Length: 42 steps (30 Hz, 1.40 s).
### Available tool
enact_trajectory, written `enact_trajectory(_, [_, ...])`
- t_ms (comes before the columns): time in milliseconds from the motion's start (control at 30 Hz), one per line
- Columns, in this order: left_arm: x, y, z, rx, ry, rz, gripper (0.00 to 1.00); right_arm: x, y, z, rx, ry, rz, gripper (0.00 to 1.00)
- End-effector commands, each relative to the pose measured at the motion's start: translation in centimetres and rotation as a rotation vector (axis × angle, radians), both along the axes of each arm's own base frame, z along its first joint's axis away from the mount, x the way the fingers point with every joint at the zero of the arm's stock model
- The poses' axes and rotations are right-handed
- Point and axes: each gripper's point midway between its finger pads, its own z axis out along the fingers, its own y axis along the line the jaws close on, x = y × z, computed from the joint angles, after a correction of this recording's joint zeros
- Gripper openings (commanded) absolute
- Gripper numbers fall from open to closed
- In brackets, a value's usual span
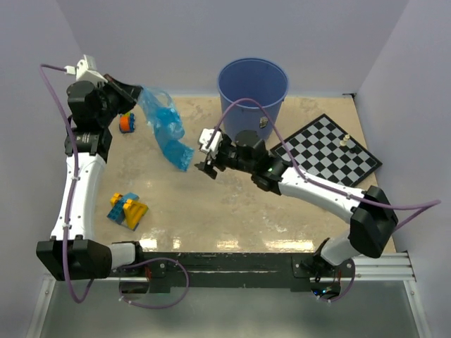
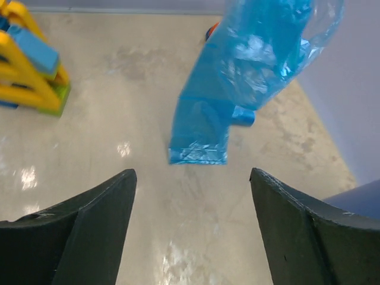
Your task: Put the trash bags into the trash bin
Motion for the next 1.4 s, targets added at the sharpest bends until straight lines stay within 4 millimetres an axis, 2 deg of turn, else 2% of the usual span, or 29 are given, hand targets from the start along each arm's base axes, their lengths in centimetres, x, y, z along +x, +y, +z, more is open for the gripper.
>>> enact_trajectory(0, [1.0, 1.1, 4.1, -0.118, -0.031, 0.088, 0.00, 2.7, 2.8, 6.2, 0.171, -0.238, -0.196, 0.82])
enact_trajectory(233, [0.7, 1.1, 6.8, -0.108, -0.082, 0.085, 0.00, 7.5, 3.9, 7.7, 0.209, -0.400, -0.393, 0.83])
enact_trajectory(467, [-0.3, 0.9, 8.4, -0.091, -0.124, 0.070, 0.00, 10.8, 4.5, 8.4, 0.255, -0.393, -0.428, 0.83])
enact_trajectory(533, [-0.6, 1.0, 8.8, -0.086, -0.132, 0.072, 0.00, 10.9, 5.1, 8.6, 0.287, -0.386, -0.381, 0.83])
enact_trajectory(567, [-0.7, 1.0, 8.9, -0.086, -0.133, 0.075, 0.00, 10.2, 6.3, 8.6, 0.297, -0.370, -0.285, 0.84])
enact_trajectory(733, [-1.1, 1.3, 9.3, -0.083, -0.143, 0.085, 0.00, 7.3, 9.4, 8.5, 0.302, -0.319, -0.016, 0.84])
enact_trajectory(900, [-1.3, 1.4, 9.7, -0.089, -0.149, 0.085, 0.00, 5.9, 10.3, 7.7, 0.281, -0.287, 0.076, 0.84])
enact_trajectory(1000, [-1.5, 1.5, 10.1, -0.088, -0.156, 0.088, 0.00, 6.9, 10.3, 7.1, 0.265, -0.281, 0.031, 0.84])
enact_trajectory(1200, [-2.0, 1.5, 10.7, -0.078, -0.171, 0.081, 0.00, 12.3, 8.8, 8.2, 0.323, -0.320, -0.274, 0.81])
enact_trajectory(1233, [-2.0, 1.6, 10.5, -0.074, -0.168, 0.083, 0.00, 12.9, 8.7, 8.4, 0.332, -0.324, -0.304, 0.78])
enact_trajectory(1267, [-2.0, 1.6, 10.4, -0.071, -0.166, 0.081, 0.00, 13.2, 9.0, 8.4, 0.335, -0.325, -0.309, 0.69])
enact_trajectory(1367, [-2.1, 2.2, 9.5, -0.056, -0.147, 0.095, 0.00, 14.0, 8.6, 8.5, 0.316, -0.361, -0.345, 0.27])
